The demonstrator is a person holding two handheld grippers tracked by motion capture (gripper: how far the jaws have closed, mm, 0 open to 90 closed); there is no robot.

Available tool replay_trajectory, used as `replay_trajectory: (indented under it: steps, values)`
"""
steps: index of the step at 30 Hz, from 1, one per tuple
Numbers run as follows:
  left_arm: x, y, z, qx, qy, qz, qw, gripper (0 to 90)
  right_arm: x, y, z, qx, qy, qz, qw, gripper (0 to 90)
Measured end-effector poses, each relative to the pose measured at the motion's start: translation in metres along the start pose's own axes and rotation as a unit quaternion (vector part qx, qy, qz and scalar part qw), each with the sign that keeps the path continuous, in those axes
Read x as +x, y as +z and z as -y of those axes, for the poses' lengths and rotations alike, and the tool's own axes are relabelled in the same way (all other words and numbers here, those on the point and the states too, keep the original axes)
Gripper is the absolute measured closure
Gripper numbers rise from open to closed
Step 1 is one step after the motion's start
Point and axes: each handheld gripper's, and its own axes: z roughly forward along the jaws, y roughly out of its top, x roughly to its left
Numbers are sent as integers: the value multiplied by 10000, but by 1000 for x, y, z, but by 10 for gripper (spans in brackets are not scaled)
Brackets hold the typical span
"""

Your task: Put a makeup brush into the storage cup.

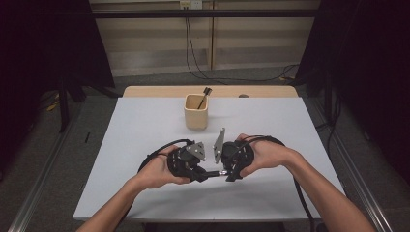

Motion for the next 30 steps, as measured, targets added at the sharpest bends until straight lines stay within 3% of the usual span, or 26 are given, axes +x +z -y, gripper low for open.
replay_trajectory:
  steps: [6,11,15,21,23,30]
  values:
    - [-1,-3,5,-107,-64,21,9999,748,-3,-2,5,-312,198,141,9992,333]
    - [-1,-9,11,-318,-198,-59,9993,747,-3,-1,16,-494,511,206,9973,210]
    - [0,-14,15,-357,-275,-150,9989,747,-3,-3,23,-636,628,385,9953,141]
    - [2,-17,23,-484,-404,-105,9980,747,1,-14,34,-842,839,569,9913,31]
    - [2,-17,26,-505,-435,-121,9977,747,1,-16,39,-973,863,618,9896,48]
    - [6,-19,39,-614,-727,-131,9954,747,0,-16,59,-1135,1463,759,9798,46]
